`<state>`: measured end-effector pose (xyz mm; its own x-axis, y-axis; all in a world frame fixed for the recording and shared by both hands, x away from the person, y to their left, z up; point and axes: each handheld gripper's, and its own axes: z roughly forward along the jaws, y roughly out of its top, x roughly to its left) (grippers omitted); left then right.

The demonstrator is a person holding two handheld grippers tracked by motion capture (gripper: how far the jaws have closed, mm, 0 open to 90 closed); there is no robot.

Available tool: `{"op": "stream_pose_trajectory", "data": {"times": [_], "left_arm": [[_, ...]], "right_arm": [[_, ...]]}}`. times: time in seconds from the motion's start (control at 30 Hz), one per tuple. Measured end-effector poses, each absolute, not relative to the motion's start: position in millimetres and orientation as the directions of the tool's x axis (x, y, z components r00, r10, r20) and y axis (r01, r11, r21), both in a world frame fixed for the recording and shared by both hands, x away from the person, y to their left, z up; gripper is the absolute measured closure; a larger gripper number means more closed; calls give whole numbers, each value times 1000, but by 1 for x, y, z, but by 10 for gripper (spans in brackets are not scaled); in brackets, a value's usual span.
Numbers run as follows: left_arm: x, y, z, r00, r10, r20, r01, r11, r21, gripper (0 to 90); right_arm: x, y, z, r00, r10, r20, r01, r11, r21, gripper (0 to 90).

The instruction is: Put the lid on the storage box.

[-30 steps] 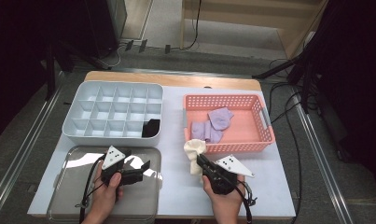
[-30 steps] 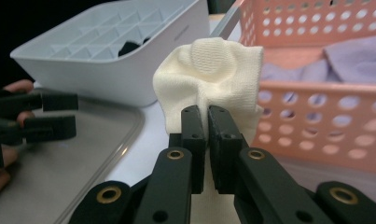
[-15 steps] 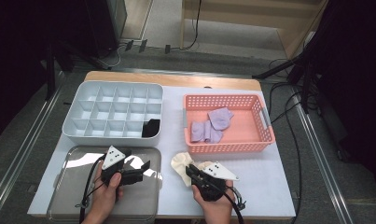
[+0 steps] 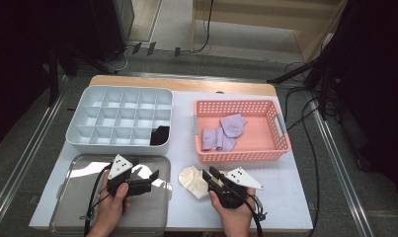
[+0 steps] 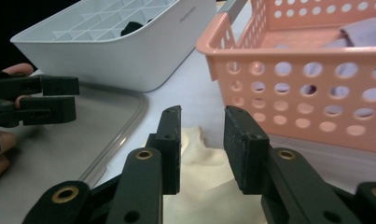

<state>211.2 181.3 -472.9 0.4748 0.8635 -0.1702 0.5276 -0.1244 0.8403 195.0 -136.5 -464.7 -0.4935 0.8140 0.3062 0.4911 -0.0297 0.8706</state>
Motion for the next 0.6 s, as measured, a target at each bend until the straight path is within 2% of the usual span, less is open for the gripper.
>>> {"op": "stream_pose_trajectory", "data": {"times": [0.6], "left_arm": [[208, 180, -468, 467, 874, -133, 497, -136, 857, 140]], "right_arm": [[191, -171, -463, -435, 860, 268, 483, -29, 875, 638]]}}
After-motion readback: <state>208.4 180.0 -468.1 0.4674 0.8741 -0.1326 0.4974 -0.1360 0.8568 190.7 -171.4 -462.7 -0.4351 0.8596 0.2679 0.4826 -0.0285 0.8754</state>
